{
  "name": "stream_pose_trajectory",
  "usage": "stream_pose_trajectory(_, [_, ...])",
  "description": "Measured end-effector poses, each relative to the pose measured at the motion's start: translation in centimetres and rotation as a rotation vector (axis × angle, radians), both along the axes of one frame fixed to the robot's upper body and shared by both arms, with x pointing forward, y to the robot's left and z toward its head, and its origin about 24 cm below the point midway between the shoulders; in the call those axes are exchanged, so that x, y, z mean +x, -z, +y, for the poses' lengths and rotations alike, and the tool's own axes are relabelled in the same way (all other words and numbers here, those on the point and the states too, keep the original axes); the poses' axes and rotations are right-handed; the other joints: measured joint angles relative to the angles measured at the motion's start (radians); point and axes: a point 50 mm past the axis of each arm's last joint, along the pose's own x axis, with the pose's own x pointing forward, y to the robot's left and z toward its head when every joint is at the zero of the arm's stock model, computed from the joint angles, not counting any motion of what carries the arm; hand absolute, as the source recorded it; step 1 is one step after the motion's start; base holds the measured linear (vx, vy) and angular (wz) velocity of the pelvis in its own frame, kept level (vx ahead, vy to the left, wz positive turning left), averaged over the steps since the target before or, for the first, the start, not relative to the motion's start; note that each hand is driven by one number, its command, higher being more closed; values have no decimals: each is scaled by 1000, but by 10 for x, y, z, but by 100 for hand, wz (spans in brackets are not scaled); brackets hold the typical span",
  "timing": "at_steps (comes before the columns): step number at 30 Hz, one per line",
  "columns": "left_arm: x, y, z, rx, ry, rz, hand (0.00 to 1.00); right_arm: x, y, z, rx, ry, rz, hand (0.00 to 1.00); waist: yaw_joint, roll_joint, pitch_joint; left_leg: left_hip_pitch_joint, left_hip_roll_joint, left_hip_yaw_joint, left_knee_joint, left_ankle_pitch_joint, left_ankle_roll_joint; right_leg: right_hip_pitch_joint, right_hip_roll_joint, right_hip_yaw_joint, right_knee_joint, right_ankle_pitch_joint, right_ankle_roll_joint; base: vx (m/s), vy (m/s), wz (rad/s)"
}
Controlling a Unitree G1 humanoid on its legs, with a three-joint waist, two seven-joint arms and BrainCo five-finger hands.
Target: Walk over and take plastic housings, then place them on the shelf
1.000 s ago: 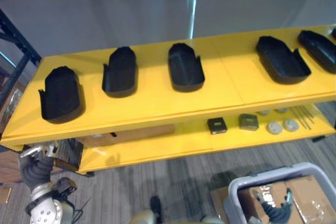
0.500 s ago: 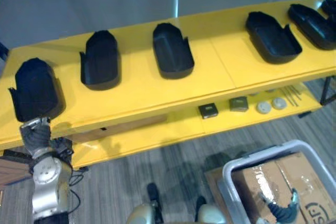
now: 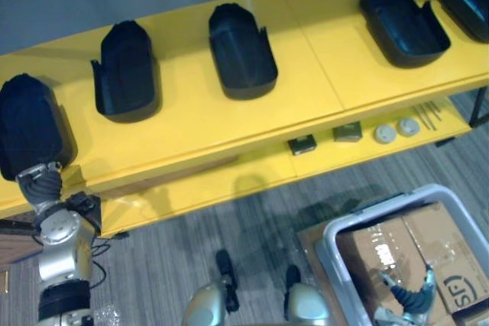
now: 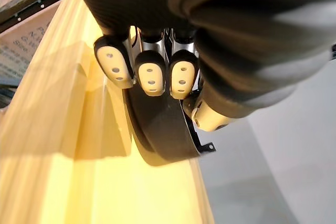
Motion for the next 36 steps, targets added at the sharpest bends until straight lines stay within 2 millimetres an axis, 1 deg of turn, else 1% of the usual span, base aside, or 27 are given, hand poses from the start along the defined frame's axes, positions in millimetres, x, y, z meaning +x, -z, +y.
stream_pose_trajectory(3, [4,-4,5,3,-26,-3,100,8,-2,1,0,-8,-22,0,0,0,32,-19,10,0,49,-28,-5,-5,2,5,18,-10,-11,-27,4,-2])
stream_pose_trajectory(7, [9,-11,14,9,-70,-1,100,16,-5,0,-7,-17,-43,0,1,2,63,-60,22,9,94,-39,-1,-50,5,21,57,-23,0,-53,-4,-6])
stream_pose_trajectory(8, [9,-11,15,9,-80,1,100,17,-6,-1,-8,-18,-45,0,0,2,64,-67,24,8,104,-42,0,-56,5,22,63,-25,0,-21,-6,-4])
stream_pose_trajectory(10, [10,-16,20,16,-111,-6,100,19,-7,-2,-14,-22,-50,0,1,1,85,-78,33,7,140,-57,0,-62,8,23,86,-35,-1,-19,-5,-1])
stream_pose_trajectory(14, [12,-28,28,-3,-166,-53,100,23,-10,-4,-28,-38,-59,0,3,0,104,-121,42,1,187,-74,2,-104,8,24,136,-54,3,-43,-6,2])
stream_pose_trajectory(16, [12,-31,33,-10,-188,-56,100,25,-10,-2,-28,-55,-56,0,5,-6,110,-123,42,5,192,-74,2,-117,6,29,151,-62,0,-41,-6,-2])
stream_pose_trajectory(19, [14,-40,41,-7,-232,-56,100,30,-11,1,-26,-83,-59,0,9,-6,111,-152,53,5,224,-86,0,-145,6,34,181,-74,1,-12,2,-2])
stream_pose_trajectory(20, [16,-50,46,-19,-247,-81,100,31,-11,2,-25,-94,-58,0,20,-10,116,-158,57,10,234,-87,-1,-160,7,43,198,-79,1,-31,6,-9])
stream_pose_trajectory(21, [17,-55,48,-17,-250,-93,100,32,-11,3,-29,-104,-55,0,22,-12,121,-158,59,11,238,-89,-1,-161,7,45,204,-81,1,-39,-2,-8])
stream_pose_trajectory(22, [20,-68,51,-3,-254,-121,100,34,-11,5,-36,-125,-50,0,22,-17,130,-158,61,11,245,-94,-2,-162,8,45,213,-86,0,-28,-10,-3])
stream_pose_trajectory(23, [22,-75,51,7,-253,-136,100,35,-11,6,-36,-129,-50,0,22,-20,133,-162,63,11,250,-96,-1,-164,8,45,217,-87,0,-49,-4,-2])
stream_pose_trajectory(25, [27,-98,53,7,-248,-210,100,41,-12,8,-45,-151,-52,0,19,-28,137,-188,67,16,263,-100,0,-194,9,50,233,-89,0,-34,8,-5])
stream_pose_trajectory(27, [33,-108,51,15,-237,-226,100,43,-12,9,-44,-160,-55,0,14,-30,143,-203,72,17,284,-104,6,-202,10,51,246,-89,1,5,8,-2])
stream_pose_trajectory(31, [41,-116,49,-29,-225,-265,100,45,-12,11,-43,-176,-53,0,5,-35,145,-212,78,19,316,-121,6,-210,9,61,262,-97,4,14,11,-4])
stream_pose_trajectory(34, [47,-126,45,-11,-209,-284,100,46,-12,11,-45,-181,-54,0,4,-35,146,-225,85,21,338,-135,4,-227,11,67,287,-109,5,-13,-5,-3])
stream_pose_trajectory(36, [47,-127,45,-11,-208,-283,100,48,-13,11,-48,-181,-56,0,1,-36,146,-228,89,23,348,-142,3,-230,14,71,293,-111,5,-15,-3,-9])
